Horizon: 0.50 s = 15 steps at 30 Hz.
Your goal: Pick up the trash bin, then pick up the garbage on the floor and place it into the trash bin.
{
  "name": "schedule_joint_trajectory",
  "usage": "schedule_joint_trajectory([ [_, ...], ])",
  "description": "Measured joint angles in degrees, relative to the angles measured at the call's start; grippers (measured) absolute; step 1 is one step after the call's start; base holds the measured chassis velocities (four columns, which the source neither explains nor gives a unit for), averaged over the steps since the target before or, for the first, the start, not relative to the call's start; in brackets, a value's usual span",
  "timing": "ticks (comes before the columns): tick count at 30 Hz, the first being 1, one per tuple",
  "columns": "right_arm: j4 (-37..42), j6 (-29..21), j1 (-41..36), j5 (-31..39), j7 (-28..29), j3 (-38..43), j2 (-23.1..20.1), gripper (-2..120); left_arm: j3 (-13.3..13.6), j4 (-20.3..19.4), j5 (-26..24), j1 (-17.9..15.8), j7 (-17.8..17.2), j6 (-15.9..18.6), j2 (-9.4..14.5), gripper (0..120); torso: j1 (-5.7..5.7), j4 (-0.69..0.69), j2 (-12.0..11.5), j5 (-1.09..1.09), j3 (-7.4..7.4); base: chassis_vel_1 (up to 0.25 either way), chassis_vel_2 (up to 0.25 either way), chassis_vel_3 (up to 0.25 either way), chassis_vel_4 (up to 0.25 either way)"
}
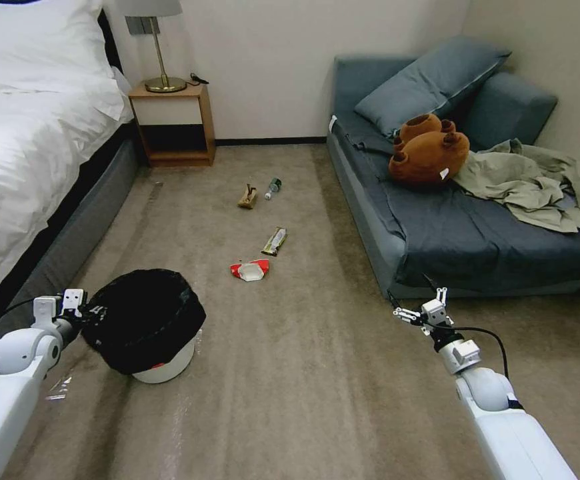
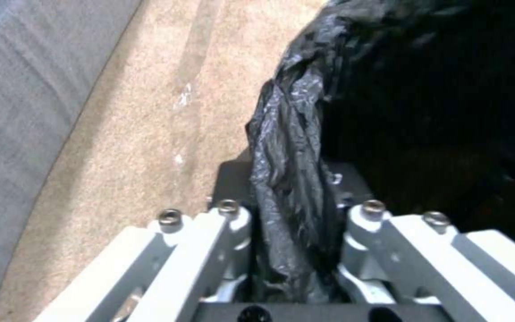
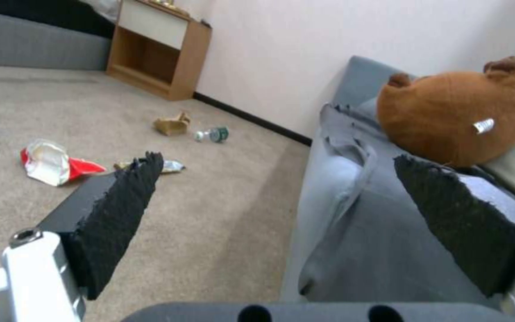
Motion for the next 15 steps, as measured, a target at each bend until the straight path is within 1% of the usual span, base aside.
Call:
schedule_joint_trajectory([
  [1,0.0,0.0,-0.3,0.2,-0.1,0.2,-0.1,100,-0.2,0.1,0.2,0.1,0.0,-0.5,-0.5,12,0.0,0.0,0.0,0.04,0.0,0.0,0.0,0.0,0.0],
  [2,0.0,0.0,-0.3,0.2,-0.1,0.2,-0.1,100,-0.2,0.1,0.2,0.1,0.0,-0.5,-0.5,12,0.0,0.0,0.0,0.04,0.0,0.0,0.0,0.0,0.0],
  [3,0.0,0.0,-0.6,0.4,-0.3,0.4,-0.3,100,-0.7,0.0,0.4,0.4,-0.1,-1.1,-1.1,10,0.0,0.0,0.0,0.05,0.0,0.0,0.0,0.0,0.0],
  [15,1.3,-0.3,-2.1,2.0,-1.0,1.8,-1.6,100,-2.8,-0.5,2.0,2.3,-0.3,-2.3,-3.1,10,0.0,0.0,0.0,0.07,-0.02,0.0,0.0,0.0,0.0],
])
